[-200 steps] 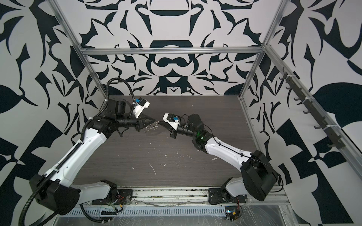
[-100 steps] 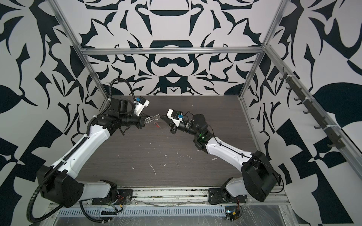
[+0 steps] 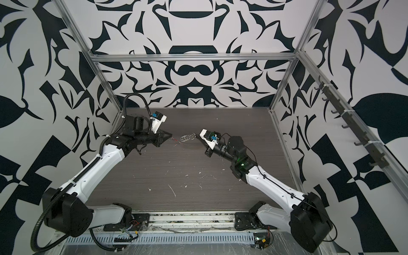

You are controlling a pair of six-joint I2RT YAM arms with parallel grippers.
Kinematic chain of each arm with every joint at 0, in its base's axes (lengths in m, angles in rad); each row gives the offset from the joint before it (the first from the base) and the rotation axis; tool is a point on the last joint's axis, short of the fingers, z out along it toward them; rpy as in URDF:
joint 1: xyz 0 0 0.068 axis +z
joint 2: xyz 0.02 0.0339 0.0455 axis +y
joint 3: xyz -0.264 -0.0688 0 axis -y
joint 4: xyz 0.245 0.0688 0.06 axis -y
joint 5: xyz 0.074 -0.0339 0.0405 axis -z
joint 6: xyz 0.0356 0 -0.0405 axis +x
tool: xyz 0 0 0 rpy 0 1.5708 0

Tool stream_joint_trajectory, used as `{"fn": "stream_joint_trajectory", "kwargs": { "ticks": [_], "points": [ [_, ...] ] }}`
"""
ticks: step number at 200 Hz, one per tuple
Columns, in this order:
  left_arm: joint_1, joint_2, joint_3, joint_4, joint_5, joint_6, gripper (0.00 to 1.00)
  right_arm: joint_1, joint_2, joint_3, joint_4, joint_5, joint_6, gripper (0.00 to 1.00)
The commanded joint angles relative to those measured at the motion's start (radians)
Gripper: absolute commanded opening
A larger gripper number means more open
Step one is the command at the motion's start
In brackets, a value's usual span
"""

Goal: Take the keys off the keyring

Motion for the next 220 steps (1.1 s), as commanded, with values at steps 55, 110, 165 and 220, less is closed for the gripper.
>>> {"fn": "stream_joint_trajectory", "kwargs": {
  "ticks": [55, 110, 165, 220],
  "points": [
    [0.005, -0.072, -0.113, -0.047, -0.231, -0.095, 0.0, -0.006, -0.231, -0.103, -0.282, 0.193, -0.06, 0.0],
    [-0.004, -0.121, -0.176, -0.163, -0.293, -0.218, 0.0, -0.006, -0.351, -0.114, -0.512, 0.274, 0.077, 0.0],
    [-0.023, -0.102, -0.249, -0.229, -0.291, -0.296, 0.0, -0.005, -0.48, -0.152, -0.609, 0.334, 0.146, 0.0],
    [-0.038, -0.1, -0.343, -0.182, -0.353, -0.328, 0.0, -0.006, -0.529, -0.13, -0.697, 0.386, 0.155, 0.0]
  ]
}}
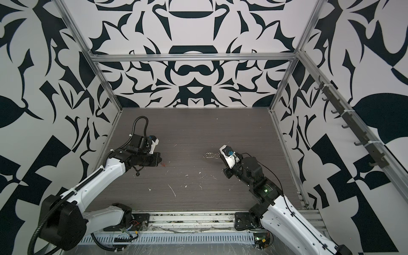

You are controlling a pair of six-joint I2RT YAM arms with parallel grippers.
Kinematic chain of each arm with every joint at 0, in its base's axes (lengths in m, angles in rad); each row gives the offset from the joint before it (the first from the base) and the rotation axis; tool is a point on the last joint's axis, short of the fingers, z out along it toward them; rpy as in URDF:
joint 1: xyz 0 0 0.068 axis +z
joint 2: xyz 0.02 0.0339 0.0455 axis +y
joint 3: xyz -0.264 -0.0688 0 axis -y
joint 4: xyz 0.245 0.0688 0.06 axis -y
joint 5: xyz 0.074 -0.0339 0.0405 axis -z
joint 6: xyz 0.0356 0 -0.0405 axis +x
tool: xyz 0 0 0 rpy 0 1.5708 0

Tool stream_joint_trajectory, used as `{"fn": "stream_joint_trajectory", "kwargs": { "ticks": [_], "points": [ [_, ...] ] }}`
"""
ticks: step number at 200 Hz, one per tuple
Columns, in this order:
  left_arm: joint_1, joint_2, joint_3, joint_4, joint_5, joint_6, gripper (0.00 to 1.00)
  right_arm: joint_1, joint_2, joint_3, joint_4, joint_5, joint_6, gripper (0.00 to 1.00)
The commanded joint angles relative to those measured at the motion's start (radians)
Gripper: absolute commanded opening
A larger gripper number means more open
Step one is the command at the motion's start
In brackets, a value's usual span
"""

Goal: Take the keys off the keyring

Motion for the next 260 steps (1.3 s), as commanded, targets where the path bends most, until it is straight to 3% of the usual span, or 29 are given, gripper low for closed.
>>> {"fn": "stream_joint_trajectory", "kwargs": {
  "ticks": [1, 27, 78, 136, 149, 182, 213, 260],
  "points": [
    [-0.002, 0.008, -0.025, 0.003, -0.034, -0.039, 0.0, -0.001, -0.011, 0.034, -0.014, 0.054, 0.02, 0.0],
    [-0.001, 0.066, -0.003, 0.0, -0.046, -0.034, 0.0, 0.0, 0.012, 0.043, -0.039, 0.109, 0.019, 0.0],
    [-0.002, 0.31, 0.112, 0.004, -0.065, 0.018, 0.0, 0.0, 0.065, 0.084, -0.069, 0.154, 0.011, 0.0],
    [-0.001, 0.468, 0.267, -0.008, -0.115, 0.057, 0.53, -0.001, 0.149, 0.127, -0.155, 0.232, 0.017, 0.0],
    [-0.002, 0.464, 0.282, -0.003, -0.127, 0.068, 0.6, -0.001, 0.148, 0.132, -0.183, 0.249, 0.03, 0.0],
    [0.0, 0.445, 0.313, 0.012, -0.154, 0.101, 0.62, -0.001, 0.123, 0.129, -0.243, 0.258, 0.075, 0.0],
    [0.0, 0.448, 0.332, 0.011, -0.167, 0.113, 0.64, 0.0, 0.067, 0.129, -0.345, 0.337, 0.133, 0.0],
    [-0.001, 0.457, 0.328, 0.017, -0.152, 0.097, 0.64, 0.0, 0.06, 0.136, -0.347, 0.348, 0.185, 0.0]
  ]
}}
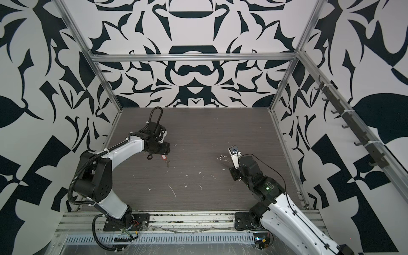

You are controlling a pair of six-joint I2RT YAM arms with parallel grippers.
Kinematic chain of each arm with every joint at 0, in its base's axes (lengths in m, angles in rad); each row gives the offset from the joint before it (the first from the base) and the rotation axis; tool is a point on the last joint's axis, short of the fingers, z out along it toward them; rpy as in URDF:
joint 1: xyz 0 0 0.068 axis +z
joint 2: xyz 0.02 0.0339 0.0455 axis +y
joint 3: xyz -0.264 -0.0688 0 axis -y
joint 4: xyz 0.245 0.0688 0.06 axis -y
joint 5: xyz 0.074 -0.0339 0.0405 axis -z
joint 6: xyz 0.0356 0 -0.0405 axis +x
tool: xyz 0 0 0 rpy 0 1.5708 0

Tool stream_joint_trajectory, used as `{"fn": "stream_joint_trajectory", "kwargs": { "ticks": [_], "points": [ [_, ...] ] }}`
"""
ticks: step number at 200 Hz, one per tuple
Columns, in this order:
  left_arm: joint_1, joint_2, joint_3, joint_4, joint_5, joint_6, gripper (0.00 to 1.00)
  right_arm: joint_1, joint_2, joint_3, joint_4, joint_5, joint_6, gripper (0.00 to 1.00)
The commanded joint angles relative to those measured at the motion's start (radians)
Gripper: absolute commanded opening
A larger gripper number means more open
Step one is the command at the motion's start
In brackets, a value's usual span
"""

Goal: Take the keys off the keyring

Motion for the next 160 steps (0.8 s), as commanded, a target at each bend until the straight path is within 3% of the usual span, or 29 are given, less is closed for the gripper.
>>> {"fn": "stream_joint_trajectory", "kwargs": {
  "ticks": [1, 65, 105, 133, 160],
  "points": [
    [0.001, -0.007, 0.014, -0.009, 0.0, -0.011, 0.64, 0.0, 0.024, 0.053, 0.005, 0.045, 0.051, 0.0],
    [0.001, 0.008, 0.041, -0.03, -0.007, 0.006, 0.65, -0.001, 0.141, 0.089, -0.011, 0.049, 0.143, 0.0],
    [0.001, 0.027, 0.066, -0.039, -0.001, 0.006, 0.66, -0.008, 0.225, 0.106, -0.002, 0.08, 0.118, 0.0],
    [0.001, 0.032, 0.082, -0.046, 0.0, 0.005, 0.66, -0.097, 0.385, 0.171, -0.006, 0.044, 0.074, 0.0],
    [0.004, 0.025, 0.089, -0.05, -0.001, 0.009, 0.66, -0.235, 0.551, 0.234, 0.017, -0.091, 0.042, 0.0]
  ]
}}
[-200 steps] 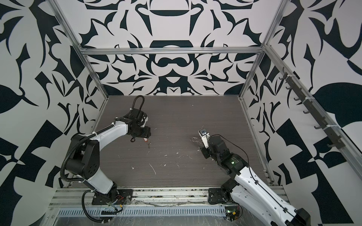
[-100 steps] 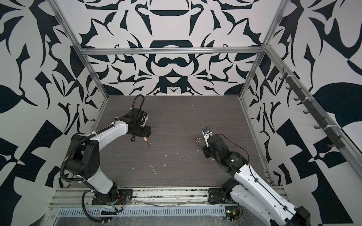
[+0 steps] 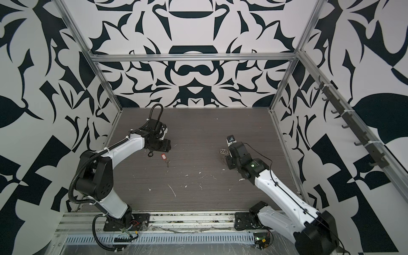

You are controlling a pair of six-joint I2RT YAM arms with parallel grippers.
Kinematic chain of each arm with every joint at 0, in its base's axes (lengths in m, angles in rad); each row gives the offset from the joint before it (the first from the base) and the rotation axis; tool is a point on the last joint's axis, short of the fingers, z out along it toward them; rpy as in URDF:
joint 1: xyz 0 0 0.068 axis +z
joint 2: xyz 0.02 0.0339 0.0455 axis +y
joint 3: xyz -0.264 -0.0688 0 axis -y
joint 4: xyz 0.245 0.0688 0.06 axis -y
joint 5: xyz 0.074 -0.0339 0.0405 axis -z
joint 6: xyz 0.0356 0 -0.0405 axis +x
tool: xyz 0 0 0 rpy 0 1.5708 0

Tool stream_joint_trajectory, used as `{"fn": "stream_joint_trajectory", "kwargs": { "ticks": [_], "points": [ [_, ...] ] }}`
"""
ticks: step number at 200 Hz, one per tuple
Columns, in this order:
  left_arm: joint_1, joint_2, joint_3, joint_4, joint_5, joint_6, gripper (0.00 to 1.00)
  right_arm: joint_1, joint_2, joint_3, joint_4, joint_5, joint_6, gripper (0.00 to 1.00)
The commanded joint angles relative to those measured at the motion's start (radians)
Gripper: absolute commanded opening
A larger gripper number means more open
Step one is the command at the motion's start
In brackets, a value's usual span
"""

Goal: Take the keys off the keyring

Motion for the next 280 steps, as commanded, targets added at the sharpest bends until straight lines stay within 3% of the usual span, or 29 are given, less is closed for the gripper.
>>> {"fn": "stream_joint_trajectory", "kwargs": {
  "ticks": [1, 33, 73, 95, 111, 114, 119, 124, 131, 155, 173, 196, 219, 232, 280],
  "points": [
    [0.005, 0.005, 0.028, -0.03, -0.001, 0.001, 0.66, -0.101, 0.124, 0.053, -0.004, -0.108, -0.042, 0.0],
    [0.014, -0.002, 0.031, -0.03, -0.001, 0.003, 0.67, -0.198, 0.347, 0.145, 0.014, -0.148, -0.081, 0.0],
    [0.027, -0.017, 0.023, -0.025, -0.003, 0.006, 0.68, -0.236, 0.537, 0.243, 0.015, -0.168, -0.097, 0.0],
    [0.029, -0.031, 0.027, -0.023, 0.004, 0.026, 0.69, -0.24, 0.584, 0.296, -0.012, -0.151, -0.11, 0.36],
    [0.031, -0.051, 0.017, -0.004, 0.004, 0.044, 0.72, -0.24, 0.562, 0.321, -0.041, -0.13, -0.105, 0.78],
    [0.032, -0.057, 0.015, 0.002, 0.003, 0.046, 0.76, -0.239, 0.552, 0.324, -0.047, -0.125, -0.104, 0.85],
    [0.035, -0.064, 0.011, 0.011, -0.004, 0.048, 0.83, -0.24, 0.53, 0.326, -0.054, -0.113, -0.101, 0.9],
    [0.038, -0.074, 0.009, 0.021, -0.011, 0.051, 0.98, -0.24, 0.505, 0.324, -0.054, -0.094, -0.098, 0.92],
    [0.043, -0.091, 0.005, 0.038, -0.012, 0.059, 1.0, -0.24, 0.465, 0.319, -0.052, -0.072, -0.095, 0.99],
    [0.055, -0.168, -0.03, 0.128, -0.071, 0.072, 0.99, -0.251, 0.34, 0.262, 0.023, 0.0, -0.063, 0.99],
    [0.061, -0.261, -0.111, 0.268, -0.142, 0.07, 1.0, -0.264, 0.267, 0.149, 0.187, 0.026, -0.018, 0.99],
    [0.08, -0.399, -0.307, 0.589, -0.184, 0.072, 0.99, -0.266, 0.213, -0.031, 0.463, 0.061, 0.002, 0.99],
    [0.098, -0.555, -0.566, 0.995, -0.191, 0.152, 0.99, -0.266, 0.193, -0.166, 0.688, 0.142, 0.016, 0.99],
    [0.104, -0.593, -0.677, 1.175, -0.262, 0.176, 1.0, -0.268, 0.182, -0.257, 0.839, 0.182, -0.007, 0.99],
    [0.168, -0.619, -0.78, 1.249, -0.398, 0.134, 1.0, -0.267, 0.257, -0.433, 1.224, 0.226, -0.068, 0.99]
  ]
}}
